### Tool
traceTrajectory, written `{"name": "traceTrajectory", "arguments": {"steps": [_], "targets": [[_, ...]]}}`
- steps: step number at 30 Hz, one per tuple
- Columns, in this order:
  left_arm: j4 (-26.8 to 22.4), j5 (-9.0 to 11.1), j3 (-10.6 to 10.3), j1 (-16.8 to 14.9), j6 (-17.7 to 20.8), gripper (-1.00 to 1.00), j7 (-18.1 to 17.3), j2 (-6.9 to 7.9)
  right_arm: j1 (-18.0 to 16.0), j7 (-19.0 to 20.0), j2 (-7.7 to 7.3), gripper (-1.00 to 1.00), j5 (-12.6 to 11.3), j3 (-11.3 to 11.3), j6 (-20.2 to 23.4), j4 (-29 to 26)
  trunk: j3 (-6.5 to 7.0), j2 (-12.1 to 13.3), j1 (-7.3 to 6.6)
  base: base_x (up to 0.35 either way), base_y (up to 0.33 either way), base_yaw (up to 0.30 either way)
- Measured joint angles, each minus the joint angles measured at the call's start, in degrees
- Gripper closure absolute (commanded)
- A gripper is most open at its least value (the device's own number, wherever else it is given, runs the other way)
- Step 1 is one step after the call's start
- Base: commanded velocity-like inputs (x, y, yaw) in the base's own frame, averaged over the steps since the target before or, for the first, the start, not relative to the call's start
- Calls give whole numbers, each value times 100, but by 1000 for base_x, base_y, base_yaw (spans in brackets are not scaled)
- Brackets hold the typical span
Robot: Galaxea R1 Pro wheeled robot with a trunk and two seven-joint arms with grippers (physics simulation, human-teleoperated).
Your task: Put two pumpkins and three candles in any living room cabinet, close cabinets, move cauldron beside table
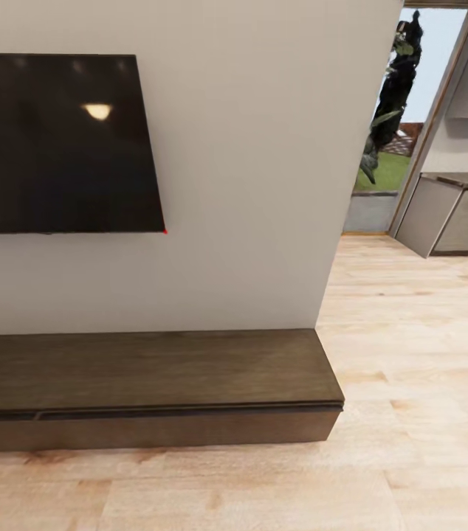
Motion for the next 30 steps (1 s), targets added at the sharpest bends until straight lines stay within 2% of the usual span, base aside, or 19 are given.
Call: {"name": "traceTrajectory", "arguments": {"steps": [12, 20, 23, 30], "targets": [[0, 9, 1, 182, 4, -100, -1, -3, 15, -57, -16, -100, -25, -9, 58, 14, 215, 481, -264, 0, 0, 0], [2, 14, 0, 251, 68, -100, -2, -14, 146, -76, -51, -100, -25, -9, 81, 17, 359, 802, -439, 0, 0, 0], [119, 11, 1, 254, 82, -100, -1, -39, 151, -73, -49, -100, -25, -9, 96, 19, 413, 923, -505, 0, 0, 0], [199, 19, 8, 261, 102, -100, 0, -113, 186, -89, -44, -100, -42, -15, 690, 19, 539, 1204, -659, 0, 0, 0]]}}
